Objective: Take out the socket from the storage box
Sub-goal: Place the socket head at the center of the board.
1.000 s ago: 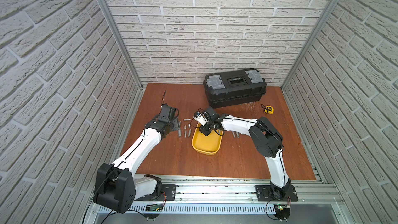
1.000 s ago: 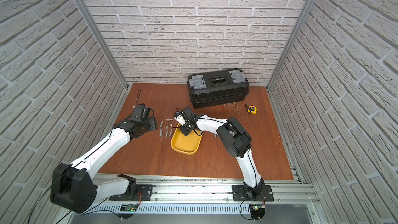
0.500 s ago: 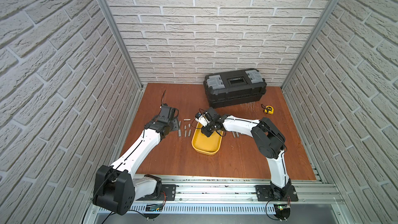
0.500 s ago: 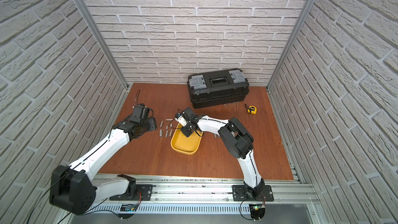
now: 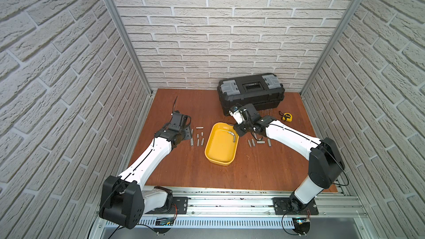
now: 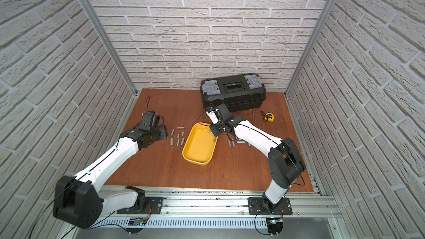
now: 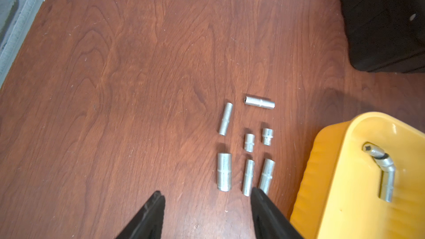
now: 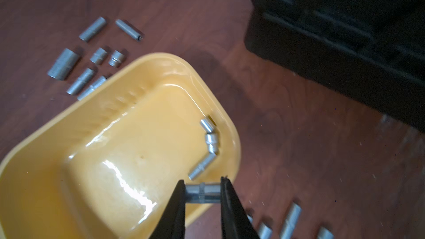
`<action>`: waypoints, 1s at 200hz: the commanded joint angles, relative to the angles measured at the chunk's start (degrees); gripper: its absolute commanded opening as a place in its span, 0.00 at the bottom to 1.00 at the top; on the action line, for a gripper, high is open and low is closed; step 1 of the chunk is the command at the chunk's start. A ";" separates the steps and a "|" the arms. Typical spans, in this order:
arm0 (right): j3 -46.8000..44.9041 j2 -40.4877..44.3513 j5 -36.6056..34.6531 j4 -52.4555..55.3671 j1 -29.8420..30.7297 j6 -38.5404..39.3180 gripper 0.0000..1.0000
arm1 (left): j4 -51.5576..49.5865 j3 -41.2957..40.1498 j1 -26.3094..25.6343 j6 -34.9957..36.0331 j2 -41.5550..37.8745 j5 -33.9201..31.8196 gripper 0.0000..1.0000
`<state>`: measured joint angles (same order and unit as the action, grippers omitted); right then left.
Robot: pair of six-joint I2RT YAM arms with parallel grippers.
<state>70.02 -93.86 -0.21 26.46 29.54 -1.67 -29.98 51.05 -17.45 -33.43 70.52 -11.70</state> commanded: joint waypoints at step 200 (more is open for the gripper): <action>-19.68 1.54 -3.30 3.78 -8.16 -18.54 0.26 | 1.68 5.09 -3.11 1.81 5.65 2.12 0.64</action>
<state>51.57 -91.64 -4.43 30.98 22.04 -19.14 -29.19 54.33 -20.05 -32.56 75.75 -9.96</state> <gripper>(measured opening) 0.256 0.640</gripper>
